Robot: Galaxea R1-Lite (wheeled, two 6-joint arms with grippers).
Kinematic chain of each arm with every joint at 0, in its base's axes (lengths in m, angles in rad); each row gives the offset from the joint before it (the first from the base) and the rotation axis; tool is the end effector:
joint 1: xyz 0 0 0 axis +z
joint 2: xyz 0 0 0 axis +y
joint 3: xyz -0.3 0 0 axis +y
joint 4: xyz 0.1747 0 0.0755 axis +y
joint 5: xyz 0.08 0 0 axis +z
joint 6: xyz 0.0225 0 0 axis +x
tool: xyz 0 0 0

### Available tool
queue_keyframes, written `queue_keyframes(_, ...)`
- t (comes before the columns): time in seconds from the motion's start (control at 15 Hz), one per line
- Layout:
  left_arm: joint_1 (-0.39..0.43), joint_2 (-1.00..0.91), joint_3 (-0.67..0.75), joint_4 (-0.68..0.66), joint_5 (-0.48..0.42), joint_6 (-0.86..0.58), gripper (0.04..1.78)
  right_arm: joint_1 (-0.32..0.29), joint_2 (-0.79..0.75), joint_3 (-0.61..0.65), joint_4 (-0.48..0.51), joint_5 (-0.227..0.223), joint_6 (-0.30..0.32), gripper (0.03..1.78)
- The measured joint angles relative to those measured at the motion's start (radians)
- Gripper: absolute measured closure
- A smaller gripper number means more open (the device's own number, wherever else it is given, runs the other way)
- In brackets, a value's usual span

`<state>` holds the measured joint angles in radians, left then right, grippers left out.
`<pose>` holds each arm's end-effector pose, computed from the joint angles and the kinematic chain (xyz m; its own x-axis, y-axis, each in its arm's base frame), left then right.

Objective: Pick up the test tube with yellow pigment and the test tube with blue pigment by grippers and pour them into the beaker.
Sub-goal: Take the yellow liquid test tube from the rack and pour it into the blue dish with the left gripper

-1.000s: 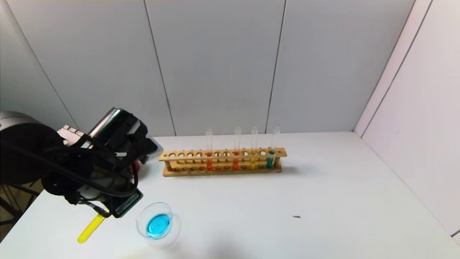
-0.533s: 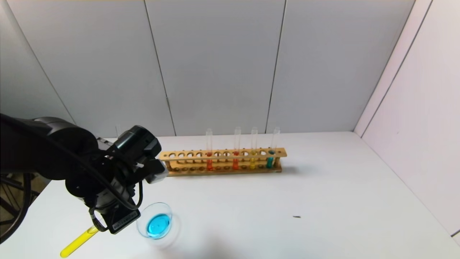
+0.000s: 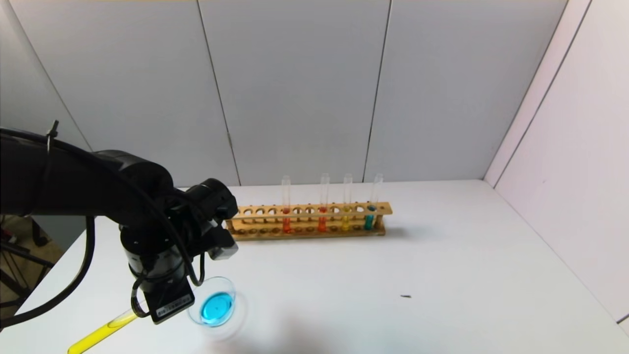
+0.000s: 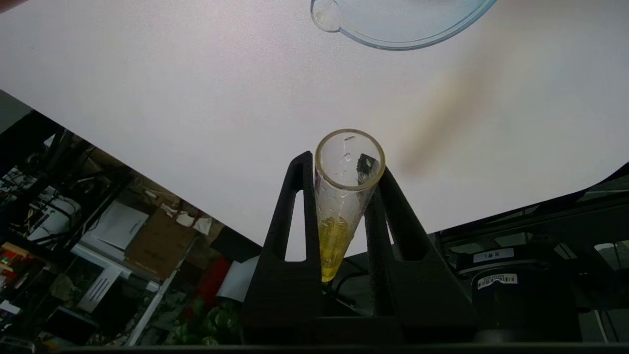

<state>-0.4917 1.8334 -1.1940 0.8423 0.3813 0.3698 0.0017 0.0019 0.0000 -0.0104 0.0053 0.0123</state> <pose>0.2438 -0.1211 0.1456 0.2485 0.2891 -0.9245 0.6987 0.6075 0.3778 -0.0227 0.0001 0.0766 0.9999 0.0070 0.0085 -0.0071 0.9999 0.0123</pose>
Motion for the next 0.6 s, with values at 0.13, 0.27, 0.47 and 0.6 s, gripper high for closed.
queue_keyframes(0.13,-0.007,0.031,-0.019,0.009,0.000,-0.001,1.51,0.000,0.000,0.000,0.000,0.000,0.000,0.07)
queue_keyframes(0.27,-0.010,0.056,-0.026,0.011,0.000,0.000,1.51,0.000,0.000,0.000,0.000,0.000,0.000,0.07)
queue_keyframes(0.47,-0.011,0.084,-0.030,0.024,0.007,0.003,1.51,0.000,0.000,0.000,0.000,0.000,0.000,0.07)
queue_keyframes(0.6,-0.011,0.098,-0.038,0.056,0.031,0.010,1.51,0.000,0.000,0.000,0.000,0.000,0.000,0.07)
